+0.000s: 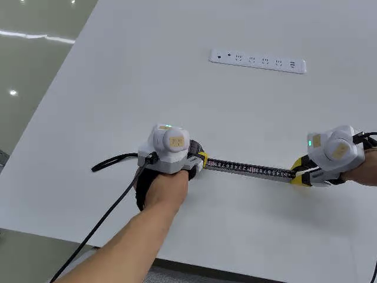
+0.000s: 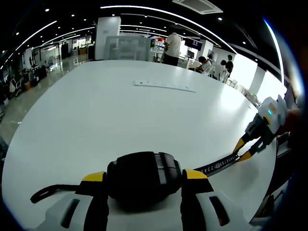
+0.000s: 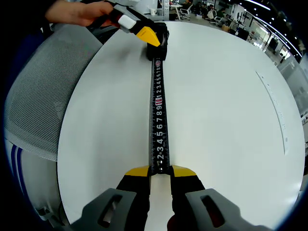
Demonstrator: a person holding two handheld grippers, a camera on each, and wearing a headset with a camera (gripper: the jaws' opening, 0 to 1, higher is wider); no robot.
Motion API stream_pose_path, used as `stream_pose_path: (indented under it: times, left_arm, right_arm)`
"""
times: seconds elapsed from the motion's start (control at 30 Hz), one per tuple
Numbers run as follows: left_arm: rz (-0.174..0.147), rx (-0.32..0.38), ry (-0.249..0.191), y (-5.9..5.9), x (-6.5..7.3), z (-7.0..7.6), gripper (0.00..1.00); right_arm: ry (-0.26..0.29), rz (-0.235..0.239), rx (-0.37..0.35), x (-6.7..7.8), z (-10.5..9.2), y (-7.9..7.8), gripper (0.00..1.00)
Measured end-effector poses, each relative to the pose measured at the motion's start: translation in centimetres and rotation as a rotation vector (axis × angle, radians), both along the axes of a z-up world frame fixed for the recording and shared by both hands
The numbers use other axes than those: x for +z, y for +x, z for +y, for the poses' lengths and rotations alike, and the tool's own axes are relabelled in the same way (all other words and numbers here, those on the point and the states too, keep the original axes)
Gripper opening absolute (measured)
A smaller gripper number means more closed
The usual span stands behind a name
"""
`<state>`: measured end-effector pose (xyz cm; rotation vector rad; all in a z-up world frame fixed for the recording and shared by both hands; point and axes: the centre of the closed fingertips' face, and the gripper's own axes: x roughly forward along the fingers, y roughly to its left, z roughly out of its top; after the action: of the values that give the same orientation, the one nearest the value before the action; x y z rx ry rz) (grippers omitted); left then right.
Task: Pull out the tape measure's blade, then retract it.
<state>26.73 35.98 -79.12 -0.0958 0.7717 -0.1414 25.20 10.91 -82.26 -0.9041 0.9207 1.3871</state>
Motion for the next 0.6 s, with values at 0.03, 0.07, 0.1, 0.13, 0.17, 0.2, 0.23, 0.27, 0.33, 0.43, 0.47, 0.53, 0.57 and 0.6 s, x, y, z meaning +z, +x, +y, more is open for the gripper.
stream_pose_path:
  times: [0.03, 0.07, 0.1, 0.13, 0.17, 0.2, 0.23, 0.27, 0.33, 0.43, 0.47, 0.53, 0.57, 0.6]
  left_arm:
    - [-0.001, 0.000, 0.000, 0.0, 0.0, 0.0, 0.56]
    - [-0.001, -0.001, 0.000, 0.1, 0.0, 0.0, 0.56]
    - [0.000, -0.001, -0.002, 0.1, 0.0, 0.0, 0.56]
    - [0.002, -0.003, -0.003, 0.1, 0.0, 0.0, 0.56]
    - [0.003, -0.003, -0.004, 0.1, 0.0, 0.0, 0.56]
    - [0.003, -0.004, -0.004, 0.1, 0.0, 0.0, 0.56]
    - [0.003, -0.003, -0.004, 0.1, 0.0, 0.0, 0.56]
    - [0.003, -0.003, -0.005, 0.1, 0.0, 0.0, 0.56]
    - [0.002, -0.003, -0.006, 0.1, 0.0, 0.0, 0.56]
    - [0.001, -0.006, -0.007, 0.0, 0.0, 0.0, 0.56]
    - [0.000, -0.007, -0.008, 0.0, 0.0, 0.0, 0.56]
    - [0.000, -0.008, -0.008, 0.0, 0.0, 0.0, 0.56]
    - [-0.001, -0.008, -0.008, 0.0, 0.0, 0.0, 0.56]
    - [-0.002, -0.008, -0.008, 0.0, 0.0, 0.0, 0.56]
  right_arm:
    - [0.002, 0.000, 0.001, 0.0, 0.2, 0.0, 0.12]
    - [0.004, 0.000, 0.004, 0.0, 0.5, 0.0, 0.12]
    - [0.005, 0.000, 0.004, 0.0, 0.7, 0.0, 0.12]
    - [0.007, 0.001, 0.008, 0.1, 0.9, 0.0, 0.12]
    - [0.008, 0.002, 0.009, 0.1, 1.1, 0.0, 0.12]
    - [0.010, 0.003, 0.011, 0.1, 1.2, 0.0, 0.12]
    - [0.011, 0.004, 0.012, 0.1, 1.4, 0.0, 0.12]
    - [0.011, 0.004, 0.014, 0.2, 1.5, 0.0, 0.12]
    - [0.012, 0.005, 0.016, 0.2, 1.7, 0.0, 0.12]
    - [0.013, 0.007, 0.017, 0.2, 1.9, 0.0, 0.12]
    - [0.014, 0.008, 0.018, 0.3, 2.0, 0.0, 0.12]
    - [0.016, 0.009, 0.018, 0.3, 2.2, 0.0, 0.12]
    - [0.017, 0.009, 0.018, 0.3, 2.3, 0.0, 0.12]
    - [0.017, 0.009, 0.019, 0.2, 2.4, 0.0, 0.12]
